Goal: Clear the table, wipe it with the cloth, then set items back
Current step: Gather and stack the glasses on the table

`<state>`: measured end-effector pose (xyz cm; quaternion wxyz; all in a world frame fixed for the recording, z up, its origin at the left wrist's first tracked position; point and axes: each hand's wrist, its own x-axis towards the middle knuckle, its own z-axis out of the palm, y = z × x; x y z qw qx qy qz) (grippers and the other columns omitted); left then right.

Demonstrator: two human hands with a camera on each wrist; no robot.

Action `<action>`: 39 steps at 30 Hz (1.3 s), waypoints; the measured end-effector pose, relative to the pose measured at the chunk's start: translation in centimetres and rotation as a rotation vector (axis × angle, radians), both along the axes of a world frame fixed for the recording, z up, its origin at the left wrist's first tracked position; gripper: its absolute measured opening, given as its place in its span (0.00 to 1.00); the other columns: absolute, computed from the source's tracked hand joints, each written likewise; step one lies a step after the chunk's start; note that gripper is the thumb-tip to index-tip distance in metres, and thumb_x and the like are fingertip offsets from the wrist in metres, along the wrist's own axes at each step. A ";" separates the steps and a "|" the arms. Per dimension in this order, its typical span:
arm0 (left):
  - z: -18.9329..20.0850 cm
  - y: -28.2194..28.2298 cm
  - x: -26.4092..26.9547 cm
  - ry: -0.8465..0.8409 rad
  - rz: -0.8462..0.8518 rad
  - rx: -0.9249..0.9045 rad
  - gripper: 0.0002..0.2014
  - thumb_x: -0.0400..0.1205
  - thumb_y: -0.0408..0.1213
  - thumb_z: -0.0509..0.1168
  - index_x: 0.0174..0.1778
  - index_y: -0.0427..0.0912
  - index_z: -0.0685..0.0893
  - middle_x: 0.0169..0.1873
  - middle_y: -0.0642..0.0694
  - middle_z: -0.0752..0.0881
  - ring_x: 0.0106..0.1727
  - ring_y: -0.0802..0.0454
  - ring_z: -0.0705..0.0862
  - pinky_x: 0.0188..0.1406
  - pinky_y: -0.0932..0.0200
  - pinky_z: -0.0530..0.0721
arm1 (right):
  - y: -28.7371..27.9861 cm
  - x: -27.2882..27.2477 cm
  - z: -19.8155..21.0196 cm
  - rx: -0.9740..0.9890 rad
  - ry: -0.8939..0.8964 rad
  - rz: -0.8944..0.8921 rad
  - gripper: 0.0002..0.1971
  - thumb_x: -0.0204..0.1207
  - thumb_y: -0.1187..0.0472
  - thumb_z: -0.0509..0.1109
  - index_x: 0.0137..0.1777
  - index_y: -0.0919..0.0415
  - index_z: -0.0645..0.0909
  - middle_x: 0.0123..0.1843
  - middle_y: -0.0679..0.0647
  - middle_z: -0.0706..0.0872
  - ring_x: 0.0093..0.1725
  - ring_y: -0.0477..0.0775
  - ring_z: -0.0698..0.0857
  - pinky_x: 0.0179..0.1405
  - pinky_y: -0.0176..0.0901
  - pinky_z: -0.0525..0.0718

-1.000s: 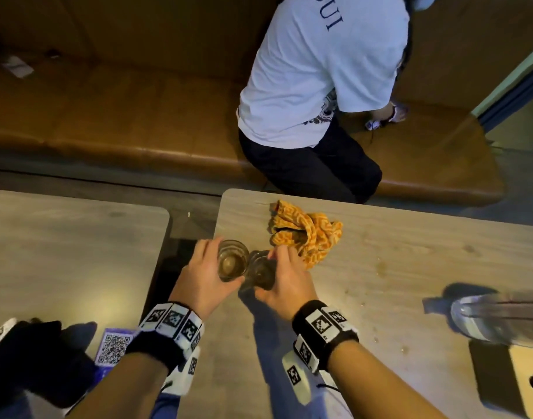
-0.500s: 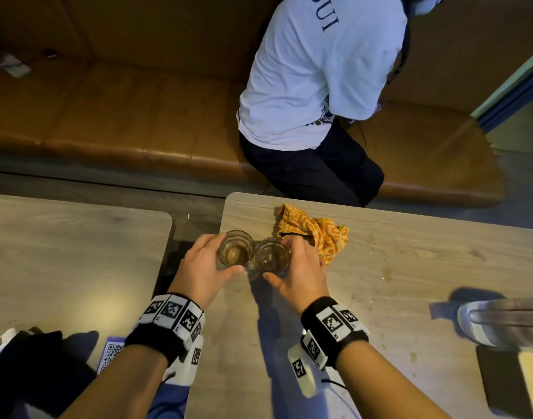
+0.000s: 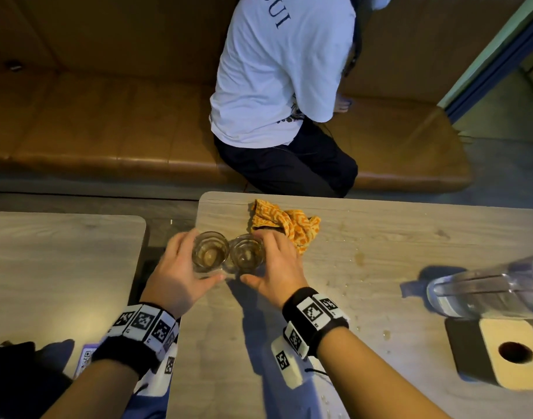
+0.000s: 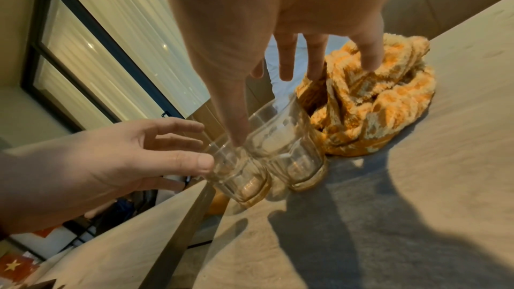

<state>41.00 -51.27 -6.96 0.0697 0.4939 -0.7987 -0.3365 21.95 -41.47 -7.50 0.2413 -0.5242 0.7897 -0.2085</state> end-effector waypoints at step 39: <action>6.1 44.6 -44.2 -0.282 -0.583 -0.261 0.37 0.78 0.62 0.65 0.78 0.47 0.63 0.70 0.45 0.79 0.70 0.44 0.73 0.69 0.48 0.75 | 49.4 -39.3 0.1 0.141 -0.183 -0.615 0.11 0.71 0.46 0.77 0.42 0.52 0.83 0.57 0.50 0.81 0.51 0.49 0.81 0.55 0.48 0.83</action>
